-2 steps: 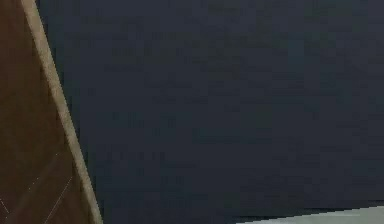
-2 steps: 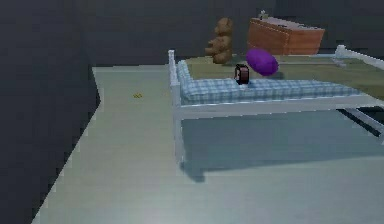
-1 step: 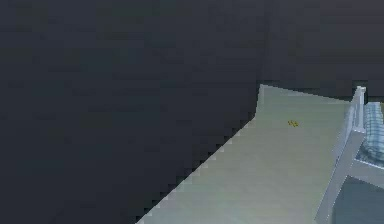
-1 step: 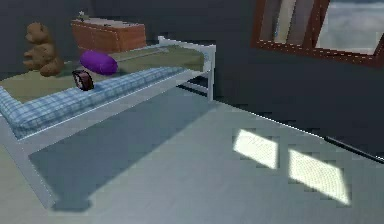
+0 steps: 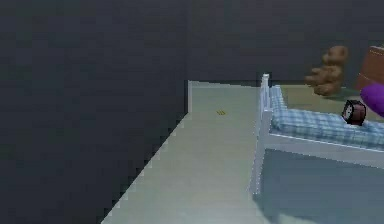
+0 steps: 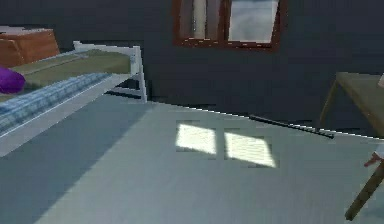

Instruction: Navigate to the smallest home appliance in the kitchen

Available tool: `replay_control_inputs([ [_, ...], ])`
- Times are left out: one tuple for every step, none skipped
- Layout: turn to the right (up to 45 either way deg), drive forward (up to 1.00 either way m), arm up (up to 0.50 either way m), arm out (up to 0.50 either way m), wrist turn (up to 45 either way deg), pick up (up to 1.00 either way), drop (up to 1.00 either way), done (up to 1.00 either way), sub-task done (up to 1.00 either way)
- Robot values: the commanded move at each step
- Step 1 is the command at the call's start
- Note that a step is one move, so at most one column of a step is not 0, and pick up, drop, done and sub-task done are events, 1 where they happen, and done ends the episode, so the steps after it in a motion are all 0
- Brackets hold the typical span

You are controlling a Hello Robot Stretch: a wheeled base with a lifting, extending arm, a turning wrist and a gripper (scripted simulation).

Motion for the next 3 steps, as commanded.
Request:
replay_control_inputs([
  [0.0,1.00,0.00,0.00,0.0,0.00,0.00,0.00,0.00],
  [0.0,1.00,0.00,0.00,0.0,0.00,0.00,0.00,0.00],
  [6.0,0.00,0.00,0.00,0.0,0.00,0.00,0.00,0.00],
])
